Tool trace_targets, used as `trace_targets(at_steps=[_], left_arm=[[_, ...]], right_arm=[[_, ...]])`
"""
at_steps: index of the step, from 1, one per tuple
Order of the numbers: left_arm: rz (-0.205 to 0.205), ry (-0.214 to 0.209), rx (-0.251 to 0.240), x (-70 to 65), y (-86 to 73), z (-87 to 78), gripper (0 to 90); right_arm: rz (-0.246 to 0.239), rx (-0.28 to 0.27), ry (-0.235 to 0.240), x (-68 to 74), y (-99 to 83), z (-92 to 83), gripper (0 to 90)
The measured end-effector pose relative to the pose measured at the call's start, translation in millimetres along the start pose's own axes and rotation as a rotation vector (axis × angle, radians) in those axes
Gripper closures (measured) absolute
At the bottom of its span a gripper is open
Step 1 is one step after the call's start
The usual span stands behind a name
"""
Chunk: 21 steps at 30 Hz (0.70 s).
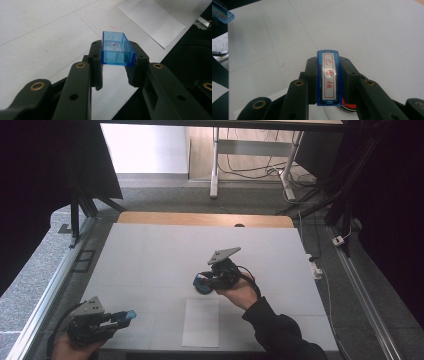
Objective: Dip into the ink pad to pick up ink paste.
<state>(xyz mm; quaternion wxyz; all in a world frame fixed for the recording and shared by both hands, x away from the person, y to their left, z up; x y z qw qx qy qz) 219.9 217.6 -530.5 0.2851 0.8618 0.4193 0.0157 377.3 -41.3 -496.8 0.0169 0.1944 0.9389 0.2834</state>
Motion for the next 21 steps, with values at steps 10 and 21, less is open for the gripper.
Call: trace_targets(at_steps=[10,21], left_arm=[[0.001,-0.001,-0.004,0.1,0.1,-0.3,68.4],[0.003,0.002,-0.002,-0.1,0.1,-0.3,68.3]], right_arm=[[-0.020,-0.041,0.031,12.3,-0.3,-16.1,71.6],[-0.031,-0.060,0.053,25.2,-7.7,-27.8,71.6]])
Point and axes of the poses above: each handheld gripper's, and its own axes: z roughly forward along the jaws, y roughly out of its top, x roughly to its left, the point moved 8 cm from there along z, roughly forward along the jaws, and after that the axes turned 15 degrees about x, right-handed, at the moved point
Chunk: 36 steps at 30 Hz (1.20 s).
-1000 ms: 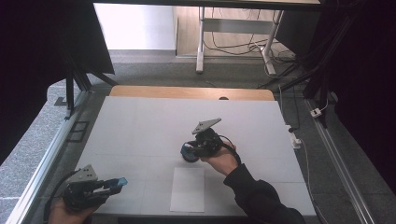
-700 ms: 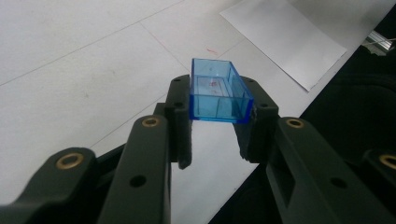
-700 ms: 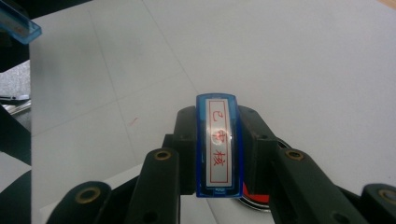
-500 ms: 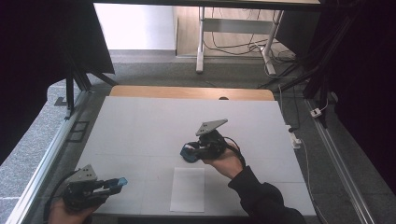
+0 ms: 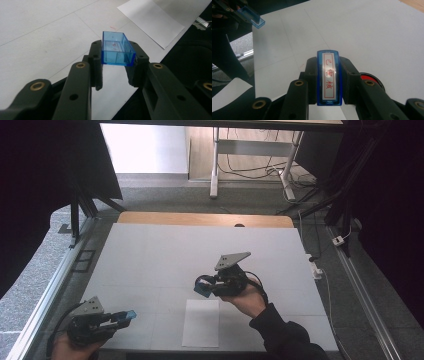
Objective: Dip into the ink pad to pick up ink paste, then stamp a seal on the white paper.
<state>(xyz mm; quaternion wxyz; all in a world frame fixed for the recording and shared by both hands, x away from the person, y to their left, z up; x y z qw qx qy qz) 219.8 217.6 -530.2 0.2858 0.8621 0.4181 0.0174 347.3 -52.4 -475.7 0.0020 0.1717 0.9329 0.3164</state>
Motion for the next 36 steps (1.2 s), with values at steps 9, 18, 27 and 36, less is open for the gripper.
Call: trace_targets(at_steps=[9,18,27,36], left_arm=[[-0.002,-0.001,0.000,0.1,0.1,0.0,68.4],[-0.001,0.000,0.000,0.0,0.0,0.0,68.4],[0.002,0.001,0.000,-0.3,0.1,-0.1,68.4],[0.003,0.002,-0.001,-0.5,0.1,-0.1,68.4]], right_arm=[[-0.018,0.004,0.004,10.2,-7.1,-4.7,71.6],[-0.031,0.020,0.008,18.9,-13.9,-1.5,71.6],[-0.031,0.039,-0.002,20.8,-20.4,3.8,71.6],[-0.043,0.073,-0.004,23.8,-27.8,15.1,71.6]])
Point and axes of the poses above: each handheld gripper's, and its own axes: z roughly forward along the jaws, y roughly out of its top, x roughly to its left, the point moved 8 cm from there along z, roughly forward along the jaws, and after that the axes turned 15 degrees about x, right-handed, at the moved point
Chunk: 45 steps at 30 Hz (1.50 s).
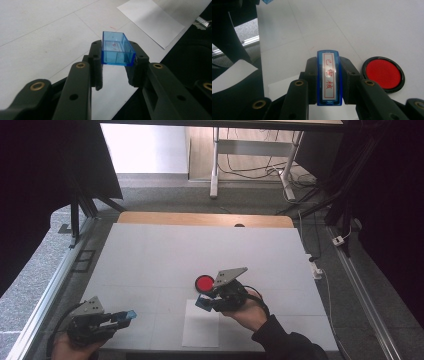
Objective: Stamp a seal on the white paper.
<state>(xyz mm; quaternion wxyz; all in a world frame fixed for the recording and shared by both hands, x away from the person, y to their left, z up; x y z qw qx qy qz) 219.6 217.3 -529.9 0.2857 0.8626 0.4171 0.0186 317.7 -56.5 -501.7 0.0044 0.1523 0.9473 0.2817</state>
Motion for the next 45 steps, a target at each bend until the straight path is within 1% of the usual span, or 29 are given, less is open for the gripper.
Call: trace_targets(at_steps=[3,6,8,10,12,23,33,38,45], left_arm=[[0.001,0.000,0.000,-0.2,0.0,0.0,68.4],[0.001,0.000,0.000,-0.1,0.0,0.0,68.4],[0.001,0.000,-0.001,-0.3,0.0,-0.2,68.4],[0.001,-0.001,-0.001,-0.2,0.0,-0.1,68.4],[0.001,-0.001,-0.001,-0.2,0.0,-0.2,68.4],[0.004,-0.004,0.001,-0.6,-0.1,0.1,68.4],[0.005,-0.004,0.000,-0.7,-0.1,0.0,68.4],[0.006,-0.005,0.000,-0.9,-0.1,0.0,68.4],[0.007,-0.004,0.000,-0.9,-0.1,0.1,68.4]], right_arm=[[-0.011,0.021,-0.011,0.2,-1.9,3.8,71.6],[-0.022,0.032,-0.011,-0.1,-3.7,7.9,71.7],[-0.016,0.040,-0.012,0.5,-4.9,11.4,71.7],[-0.026,0.052,-0.017,0.2,-6.4,14.1,71.7],[-0.025,0.058,-0.014,0.7,-7.1,16.8,71.7],[-0.049,0.120,-0.039,-0.6,-13.6,31.5,71.7],[-0.060,0.143,-0.036,0.4,-16.9,41.3,71.6],[-0.065,0.158,-0.044,1.7,-18.2,45.1,71.6],[-0.068,0.177,-0.056,0.1,-21.0,48.8,71.7]])
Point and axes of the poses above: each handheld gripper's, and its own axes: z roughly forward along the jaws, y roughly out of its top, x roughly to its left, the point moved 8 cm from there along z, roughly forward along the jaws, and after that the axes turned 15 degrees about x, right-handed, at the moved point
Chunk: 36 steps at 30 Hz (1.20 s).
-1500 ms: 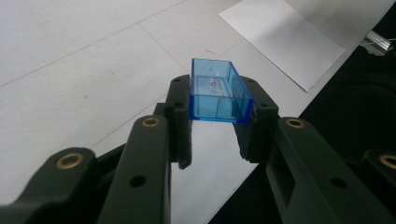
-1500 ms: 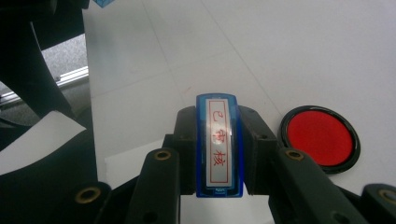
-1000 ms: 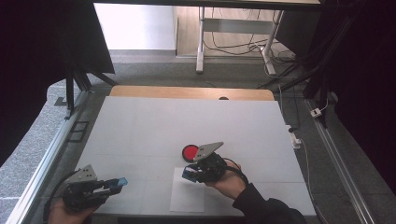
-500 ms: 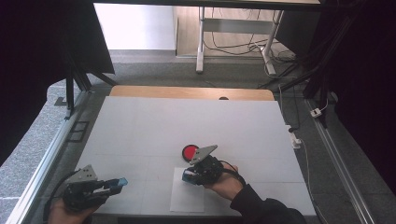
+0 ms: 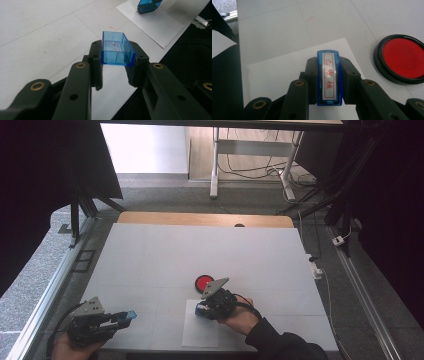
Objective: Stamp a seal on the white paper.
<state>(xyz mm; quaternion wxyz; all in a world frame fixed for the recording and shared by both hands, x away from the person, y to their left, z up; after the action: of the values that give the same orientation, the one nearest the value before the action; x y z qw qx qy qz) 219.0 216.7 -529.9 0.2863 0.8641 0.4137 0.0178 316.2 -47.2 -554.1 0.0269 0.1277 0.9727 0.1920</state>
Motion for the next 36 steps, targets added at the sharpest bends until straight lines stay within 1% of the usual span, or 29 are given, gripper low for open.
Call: trace_targets(at_steps=[1,7,10,12,16,17,18,19,20,22,24,28,31,36], left_arm=[[0.001,0.000,0.000,0.0,0.0,0.0,68.4],[0.001,0.000,0.001,0.0,0.0,0.2,68.4],[0.001,-0.001,0.002,-0.1,0.0,0.3,68.4],[0.001,0.000,0.002,-0.2,0.0,0.3,68.4],[0.001,0.000,0.003,-0.2,0.0,0.4,68.4],[0.001,0.000,0.003,-0.2,0.1,0.4,68.4],[0.001,0.000,0.003,-0.2,0.0,0.4,68.4],[0.000,0.000,0.003,-0.2,0.0,0.4,68.4],[0.001,0.000,0.003,-0.1,0.1,0.4,68.4],[0.001,0.000,0.004,-0.2,0.0,0.5,68.4],[0.001,0.001,0.004,-0.2,0.1,0.5,68.4],[0.001,0.002,0.005,-0.2,0.1,0.6,68.4],[0.000,0.002,0.005,-0.2,0.1,0.6,68.4],[-0.001,0.002,0.005,-0.1,0.0,0.6,68.4]], right_arm=[[-0.003,0.008,-0.001,-0.2,-0.8,1.1,71.7],[0.008,0.009,0.002,-0.8,-1.1,1.6,71.8],[0.004,0.009,-0.005,-0.1,-1.1,1.8,71.8],[-0.002,0.015,-0.018,1.1,-1.0,1.7,71.8],[-0.015,0.010,-0.039,2.9,-0.6,2.2,71.9],[-0.012,0.012,-0.043,3.6,-0.7,2.2,71.9],[-0.020,0.023,-0.055,3.5,-1.3,1.7,71.9],[-0.023,0.014,-0.052,4.3,-0.8,2.1,71.9],[-0.020,0.015,-0.059,5.5,-0.6,2.1,71.9],[-0.030,0.016,-0.070,6.1,-0.5,2.1,71.9],[-0.033,0.021,-0.074,6.4,-0.8,1.9,71.9],[-0.021,0.011,-0.065,5.4,-1.1,2.3,71.9],[0.000,0.006,-0.049,4.2,-1.5,2.4,72.0],[0.023,-0.011,-0.008,0.1,-2.8,2.6,72.0]])
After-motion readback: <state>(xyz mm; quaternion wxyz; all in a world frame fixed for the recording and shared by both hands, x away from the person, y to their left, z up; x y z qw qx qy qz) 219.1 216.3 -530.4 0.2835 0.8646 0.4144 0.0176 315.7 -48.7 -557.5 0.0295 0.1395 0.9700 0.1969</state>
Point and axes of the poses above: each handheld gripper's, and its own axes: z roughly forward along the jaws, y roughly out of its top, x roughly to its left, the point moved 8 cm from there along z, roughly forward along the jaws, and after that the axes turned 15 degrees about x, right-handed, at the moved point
